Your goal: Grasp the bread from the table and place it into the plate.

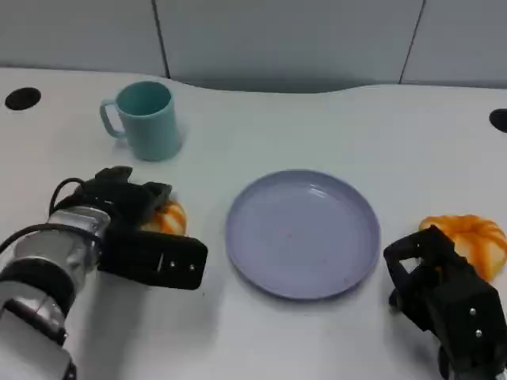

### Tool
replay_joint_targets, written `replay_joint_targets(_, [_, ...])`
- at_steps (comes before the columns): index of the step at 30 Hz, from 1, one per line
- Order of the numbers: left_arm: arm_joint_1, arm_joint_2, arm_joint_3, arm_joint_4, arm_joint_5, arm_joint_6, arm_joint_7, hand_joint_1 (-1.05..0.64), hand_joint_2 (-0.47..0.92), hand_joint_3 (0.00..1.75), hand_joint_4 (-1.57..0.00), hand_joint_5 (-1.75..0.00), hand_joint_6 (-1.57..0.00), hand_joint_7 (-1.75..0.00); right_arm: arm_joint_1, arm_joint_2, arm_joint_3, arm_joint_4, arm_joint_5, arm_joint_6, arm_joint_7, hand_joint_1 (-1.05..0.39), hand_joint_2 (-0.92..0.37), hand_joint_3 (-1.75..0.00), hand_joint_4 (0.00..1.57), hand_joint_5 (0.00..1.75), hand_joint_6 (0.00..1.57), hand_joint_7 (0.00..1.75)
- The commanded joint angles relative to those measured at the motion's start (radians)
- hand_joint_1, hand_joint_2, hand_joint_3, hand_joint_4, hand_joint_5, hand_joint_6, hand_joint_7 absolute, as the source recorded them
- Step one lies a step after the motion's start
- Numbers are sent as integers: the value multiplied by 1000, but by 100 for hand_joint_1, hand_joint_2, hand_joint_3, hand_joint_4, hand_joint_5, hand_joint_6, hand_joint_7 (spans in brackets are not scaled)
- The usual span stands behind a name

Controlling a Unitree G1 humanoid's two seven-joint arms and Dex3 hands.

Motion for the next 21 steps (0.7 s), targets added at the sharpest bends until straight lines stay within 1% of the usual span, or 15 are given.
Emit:
replay_joint_targets(1, [-19,-3,-1,41,-30,11,20,-84,85,0,-2,-1,-8,-2,23,-8,-12,-35,24,4,11,-24,-92,-46,63,175,38,164])
replay_joint_targets(4, [-17,-9,-4,53,-42,19,19,-82,84,0,-6,-3,-12,-4,32,-5,-13,-61,27,27,12,-23,-92,-46,63,175,37,164])
replay_joint_targets(7, [-12,-9,-4,61,-57,27,19,-75,80,0,-18,-9,-22,-7,32,-10,-14,-52,29,12,12,-24,-92,-46,62,175,37,163])
replay_joint_targets(9, [-8,-8,4,64,-71,34,14,-72,79,0,-21,-11,-25,-7,32,-15,-13,-46,26,2,13,-24,-92,-46,61,175,37,163])
replay_joint_targets(10, [-3,-5,13,66,-83,35,11,-58,75,0,-38,-31,-48,-20,36,-17,-13,-51,25,1,15,-26,-92,-46,62,175,38,163])
replay_joint_targets(11, [1,-3,19,68,-94,36,9,-51,74,0,-40,-50,-57,-29,39,-17,-12,-55,25,0,17,-26,-92,-46,64,175,39,163])
replay_joint_targets(12, [3,-2,20,68,-102,36,8,-46,73,0,-38,-67,-61,-38,41,-18,-12,-58,25,0,18,-26,-92,-46,64,175,39,163])
replay_joint_targets(13, [14,9,17,66,-102,14,44,-42,74,0,-42,-76,-66,-44,44,-17,-12,-62,23,-4,16,-25,-92,-46,66,175,40,163])
replay_joint_targets(14, [27,20,21,65,-109,-12,76,-35,76,1,-51,-86,-74,-55,47,-16,-12,-66,24,-9,16,-24,-92,-46,67,175,40,164])
replay_joint_targets(15, [36,28,24,65,-114,-31,99,-28,81,1,-48,-125,-62,-102,50,-16,-12,-68,25,-12,16,-24,-92,-46,69,175,41,165])
replay_joint_targets(16, [48,34,28,65,-122,-46,128,-25,83,2,-47,-144,-54,-129,53,-16,-11,-73,24,-12,16,-24,-92,-46,69,175,41,165])
replay_joint_targets(17, [57,37,33,67,-129,-51,149,-22,85,2,-49,-159,-47,-151,57,-17,-10,-77,19,-16,13,-24,-92,-46,69,175,41,165])
replay_joint_targets(18, [62,38,35,68,-133,-54,164,-19,86,2,-53,-168,-43,-165,60,-18,-8,-80,15,-18,11,-24,-92,-46,70,175,41,165])
replay_joint_targets(20, [75,39,38,70,-135,-55,210,-16,88,2,-58,-173,-41,-172,64,-21,-6,-78,7,-34,8,-23,-92,-46,70,175,41,165])
replay_joint_targets(21, [84,41,39,71,-135,-57,235,-15,88,3,-60,-174,-41,-173,66,-19,-8,-85,10,-22,10,-23,-92,-46,70,175,41,165])
